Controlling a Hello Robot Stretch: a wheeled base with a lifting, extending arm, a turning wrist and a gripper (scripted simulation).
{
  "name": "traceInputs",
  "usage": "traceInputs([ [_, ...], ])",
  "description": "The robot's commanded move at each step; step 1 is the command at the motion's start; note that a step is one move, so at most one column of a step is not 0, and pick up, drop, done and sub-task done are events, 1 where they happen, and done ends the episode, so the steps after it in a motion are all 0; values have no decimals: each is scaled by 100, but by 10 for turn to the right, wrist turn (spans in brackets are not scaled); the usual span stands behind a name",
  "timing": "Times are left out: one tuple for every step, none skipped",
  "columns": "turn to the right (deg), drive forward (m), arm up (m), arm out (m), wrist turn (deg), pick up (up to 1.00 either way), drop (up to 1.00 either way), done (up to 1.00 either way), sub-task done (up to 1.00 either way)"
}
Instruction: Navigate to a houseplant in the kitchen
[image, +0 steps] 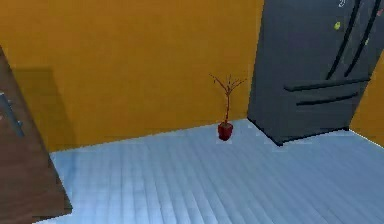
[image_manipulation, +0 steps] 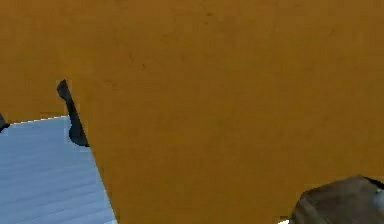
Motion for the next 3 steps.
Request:
traceInputs([
  [0, 100, 0, 0, 0, 0, 0, 0, 0],
  [-210, 0, 0, 0, 0, 0, 0, 0, 0],
  [0, 5, 0, 0, 0, 0, 0, 0, 0],
])
